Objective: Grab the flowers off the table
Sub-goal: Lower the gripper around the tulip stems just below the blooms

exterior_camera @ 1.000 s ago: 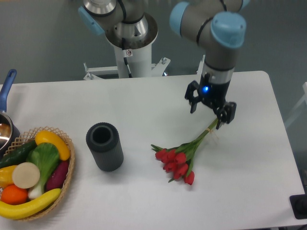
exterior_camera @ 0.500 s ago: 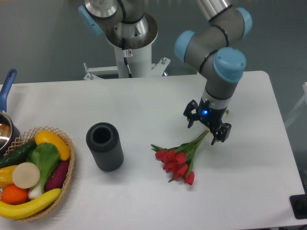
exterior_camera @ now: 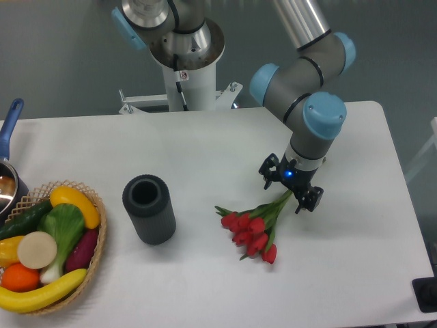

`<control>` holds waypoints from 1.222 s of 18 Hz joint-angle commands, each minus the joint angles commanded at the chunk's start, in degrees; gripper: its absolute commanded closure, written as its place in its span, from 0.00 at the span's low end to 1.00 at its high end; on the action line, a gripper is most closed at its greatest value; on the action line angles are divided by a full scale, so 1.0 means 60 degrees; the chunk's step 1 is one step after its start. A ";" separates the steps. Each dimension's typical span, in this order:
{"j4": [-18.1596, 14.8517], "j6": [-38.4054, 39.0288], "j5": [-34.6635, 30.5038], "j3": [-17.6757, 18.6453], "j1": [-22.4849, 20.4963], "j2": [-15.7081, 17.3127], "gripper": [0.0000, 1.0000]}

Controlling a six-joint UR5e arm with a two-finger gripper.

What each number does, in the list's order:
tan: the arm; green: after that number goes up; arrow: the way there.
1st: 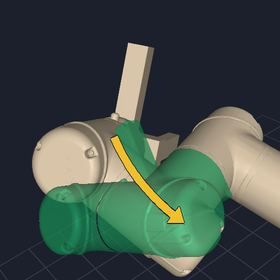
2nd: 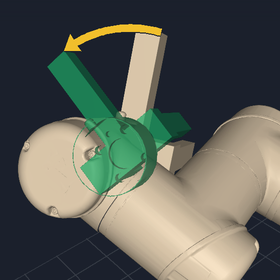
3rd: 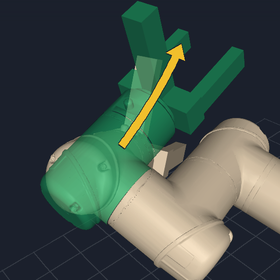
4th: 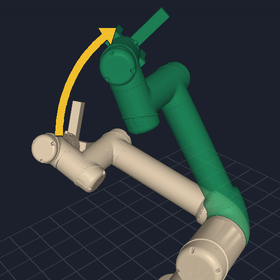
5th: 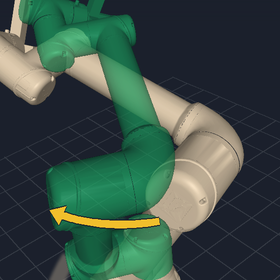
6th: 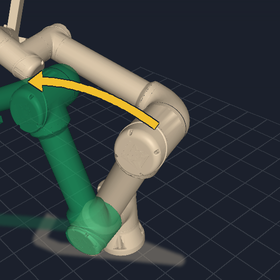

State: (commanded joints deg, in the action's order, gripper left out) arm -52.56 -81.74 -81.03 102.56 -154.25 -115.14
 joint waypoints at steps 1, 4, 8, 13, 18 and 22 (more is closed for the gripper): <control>0.0000 0.0015 0.0000 0.0044 0.0029 -0.0015 0.00; 0.0175 0.0292 -0.0015 0.0030 0.0103 -0.0176 0.00; 0.0351 0.0337 -0.0205 0.0015 0.0249 -0.0278 0.01; 0.0352 0.0322 -0.0205 0.0015 0.0249 -0.0264 0.40; 0.0337 0.0351 -0.0191 -0.0014 0.0235 -0.0220 0.58; 0.0308 0.0366 -0.0176 -0.0029 0.0235 -0.0191 0.70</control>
State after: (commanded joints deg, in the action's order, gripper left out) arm -50.71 -79.54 -82.09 102.39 -152.84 -116.28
